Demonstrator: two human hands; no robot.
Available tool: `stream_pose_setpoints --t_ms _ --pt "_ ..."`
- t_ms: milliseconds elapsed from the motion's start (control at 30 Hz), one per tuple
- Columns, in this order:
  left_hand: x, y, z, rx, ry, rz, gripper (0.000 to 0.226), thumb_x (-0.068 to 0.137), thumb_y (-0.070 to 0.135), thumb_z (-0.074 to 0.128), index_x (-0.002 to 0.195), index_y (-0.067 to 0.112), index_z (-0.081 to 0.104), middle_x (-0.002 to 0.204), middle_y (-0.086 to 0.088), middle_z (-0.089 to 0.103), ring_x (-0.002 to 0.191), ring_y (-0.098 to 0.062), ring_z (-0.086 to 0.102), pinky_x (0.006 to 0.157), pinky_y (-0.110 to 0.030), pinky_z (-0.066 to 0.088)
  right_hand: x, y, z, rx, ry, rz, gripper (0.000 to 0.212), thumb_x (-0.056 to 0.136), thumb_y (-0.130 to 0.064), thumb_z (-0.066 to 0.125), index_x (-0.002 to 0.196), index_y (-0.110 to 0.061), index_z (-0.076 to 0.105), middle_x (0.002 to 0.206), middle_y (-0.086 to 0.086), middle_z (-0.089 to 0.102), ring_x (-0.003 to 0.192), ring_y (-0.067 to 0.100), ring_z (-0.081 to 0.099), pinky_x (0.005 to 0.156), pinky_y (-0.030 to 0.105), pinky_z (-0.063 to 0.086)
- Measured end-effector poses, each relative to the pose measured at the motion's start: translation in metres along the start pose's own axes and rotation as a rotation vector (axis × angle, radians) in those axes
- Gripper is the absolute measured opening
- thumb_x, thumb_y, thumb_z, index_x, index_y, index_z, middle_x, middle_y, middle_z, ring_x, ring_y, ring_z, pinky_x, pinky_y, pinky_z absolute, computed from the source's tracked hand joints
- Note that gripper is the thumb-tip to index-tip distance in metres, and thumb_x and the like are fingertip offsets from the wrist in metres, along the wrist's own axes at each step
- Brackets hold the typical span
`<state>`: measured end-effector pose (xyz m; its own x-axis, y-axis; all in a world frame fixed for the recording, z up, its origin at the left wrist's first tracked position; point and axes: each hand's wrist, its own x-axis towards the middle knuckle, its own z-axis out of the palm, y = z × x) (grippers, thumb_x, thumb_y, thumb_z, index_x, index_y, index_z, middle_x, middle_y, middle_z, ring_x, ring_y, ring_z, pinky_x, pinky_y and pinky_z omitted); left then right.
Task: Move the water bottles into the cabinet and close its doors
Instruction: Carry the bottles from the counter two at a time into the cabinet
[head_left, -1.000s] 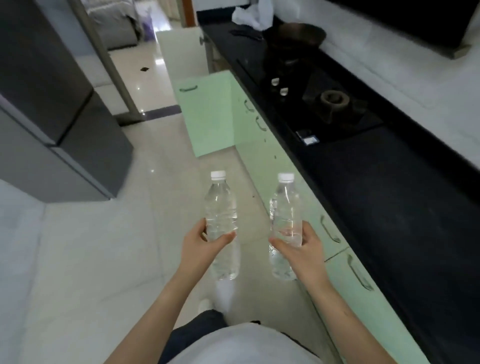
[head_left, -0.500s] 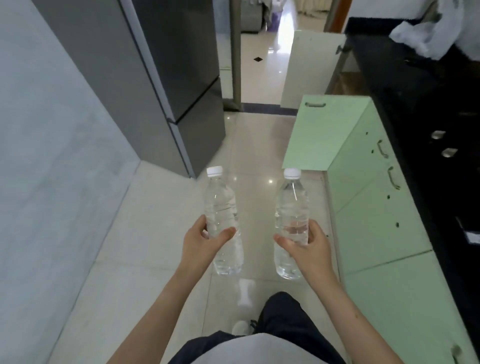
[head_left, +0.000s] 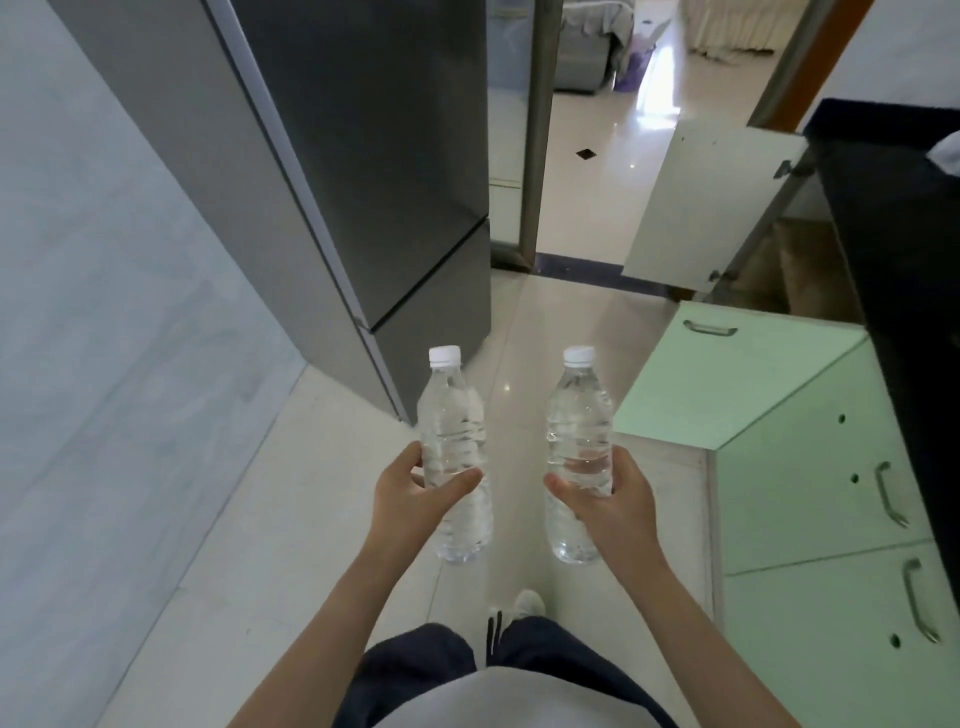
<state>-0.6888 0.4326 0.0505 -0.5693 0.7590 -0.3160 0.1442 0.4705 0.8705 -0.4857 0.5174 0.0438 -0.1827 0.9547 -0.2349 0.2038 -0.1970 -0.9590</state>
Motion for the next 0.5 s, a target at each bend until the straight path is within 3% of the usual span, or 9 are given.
stream_pose_setpoints --t_ms 167,300,400,500 --pt "0.093 0.054 0.008 -0.050 0.014 0.043 0.024 0.075 0.029 0.084 0.094 0.025 0.070 0.080 0.007 0.075 0.070 -0.006 0.070 0.062 -0.019 0.053 0.104 -0.036 0.010 -0.006 0.005 -0.013 0.040 0.071 -0.011 0.086 0.104 -0.015 0.064 0.090 -0.002 0.071 0.076 0.006 0.070 0.063 0.019 0.054" --pt "0.177 0.070 0.016 -0.052 0.002 -0.012 0.029 0.071 0.039 0.084 0.092 0.025 0.069 0.080 0.006 0.074 0.074 -0.010 0.070 0.067 -0.025 0.054 0.178 -0.038 0.031 0.011 0.007 0.037 0.038 0.071 -0.011 0.086 0.101 -0.017 0.065 0.089 0.000 0.072 0.077 0.011 0.071 0.066 0.026 0.056" --pt "0.249 0.083 0.020 -0.039 -0.037 -0.034 0.022 0.076 0.032 0.082 0.091 0.022 0.070 0.082 0.004 0.074 0.079 -0.012 0.070 0.071 -0.027 0.055 0.236 -0.041 0.054 0.015 0.030 0.083 0.036 0.071 -0.012 0.086 0.100 -0.019 0.066 0.086 -0.002 0.072 0.074 0.009 0.071 0.068 0.033 0.058" --pt "0.327 0.111 0.022 -0.008 -0.121 -0.010 0.023 0.076 0.031 0.082 0.093 0.020 0.070 0.082 0.002 0.074 0.079 -0.014 0.071 0.066 -0.025 0.053 0.298 -0.056 0.077 0.042 0.077 0.097 0.036 0.070 -0.012 0.086 0.101 -0.018 0.067 0.087 -0.003 0.073 0.077 0.013 0.071 0.063 0.025 0.057"
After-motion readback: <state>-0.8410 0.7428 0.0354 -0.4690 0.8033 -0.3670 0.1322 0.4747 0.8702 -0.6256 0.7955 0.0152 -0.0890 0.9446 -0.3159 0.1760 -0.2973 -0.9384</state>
